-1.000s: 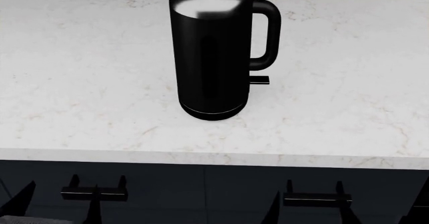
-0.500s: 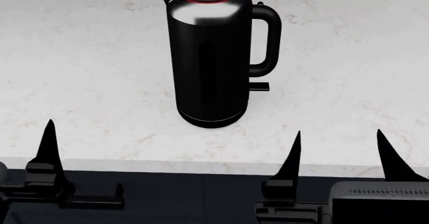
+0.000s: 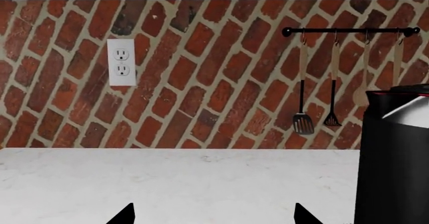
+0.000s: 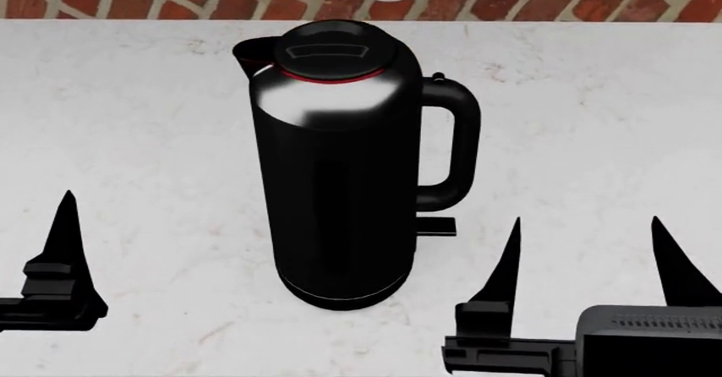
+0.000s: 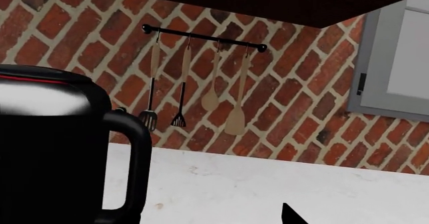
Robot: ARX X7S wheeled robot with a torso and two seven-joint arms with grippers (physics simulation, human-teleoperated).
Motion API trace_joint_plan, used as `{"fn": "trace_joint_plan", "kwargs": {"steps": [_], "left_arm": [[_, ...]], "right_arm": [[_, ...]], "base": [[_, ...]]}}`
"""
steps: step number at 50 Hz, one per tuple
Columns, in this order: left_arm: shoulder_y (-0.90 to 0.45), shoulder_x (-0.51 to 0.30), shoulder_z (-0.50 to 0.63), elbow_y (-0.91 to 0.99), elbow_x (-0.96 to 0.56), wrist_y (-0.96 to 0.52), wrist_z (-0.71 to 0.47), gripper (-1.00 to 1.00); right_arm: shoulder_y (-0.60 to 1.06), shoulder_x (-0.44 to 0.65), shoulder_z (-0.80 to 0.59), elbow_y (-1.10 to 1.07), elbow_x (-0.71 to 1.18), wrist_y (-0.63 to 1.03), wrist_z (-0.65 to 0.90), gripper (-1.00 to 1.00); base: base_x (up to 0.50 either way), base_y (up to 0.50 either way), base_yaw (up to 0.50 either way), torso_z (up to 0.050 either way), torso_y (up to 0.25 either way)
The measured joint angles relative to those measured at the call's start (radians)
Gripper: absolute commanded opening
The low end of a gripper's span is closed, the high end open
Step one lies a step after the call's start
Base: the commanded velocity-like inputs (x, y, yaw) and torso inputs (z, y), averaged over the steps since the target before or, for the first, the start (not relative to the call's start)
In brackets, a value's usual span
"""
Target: Press down the lever to turn on the electric kettle.
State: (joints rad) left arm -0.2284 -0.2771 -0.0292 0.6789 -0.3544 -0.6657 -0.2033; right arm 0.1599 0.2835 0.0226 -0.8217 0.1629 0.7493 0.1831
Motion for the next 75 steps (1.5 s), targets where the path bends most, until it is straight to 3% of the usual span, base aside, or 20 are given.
{"fn": "trace_joint_plan", "kwargs": {"steps": [20,31,32,75], "left_arm": [[-0.017,-0.010,-0.018,-0.038,-0.014,0.008,-0.001,1.00],[-0.016,-0.020,-0.016,-0.061,-0.007,0.028,0.002,1.00],[-0.016,-0.021,-0.016,-0.064,-0.005,0.031,0.003,1.00],[-0.006,-0.041,-0.003,-0.131,0.009,0.090,0.005,1.00]], "right_arm": [[-0.003,-0.009,0.051,0.018,0.052,0.003,-0.007,1.00],[0.004,-0.001,0.046,0.181,0.056,-0.057,-0.041,1.00],[0.006,0.000,0.046,0.198,0.055,-0.063,-0.043,-1.00],[0.137,-0.005,-0.073,0.555,0.114,-0.220,-0.213,-1.00]], "base": [[0.14,0.00,0.00,0.000,0.000],[0.00,0.00,0.00,0.000,0.000],[0.00,0.00,0.00,0.000,0.000],[0.00,0.00,0.00,0.000,0.000]]}}
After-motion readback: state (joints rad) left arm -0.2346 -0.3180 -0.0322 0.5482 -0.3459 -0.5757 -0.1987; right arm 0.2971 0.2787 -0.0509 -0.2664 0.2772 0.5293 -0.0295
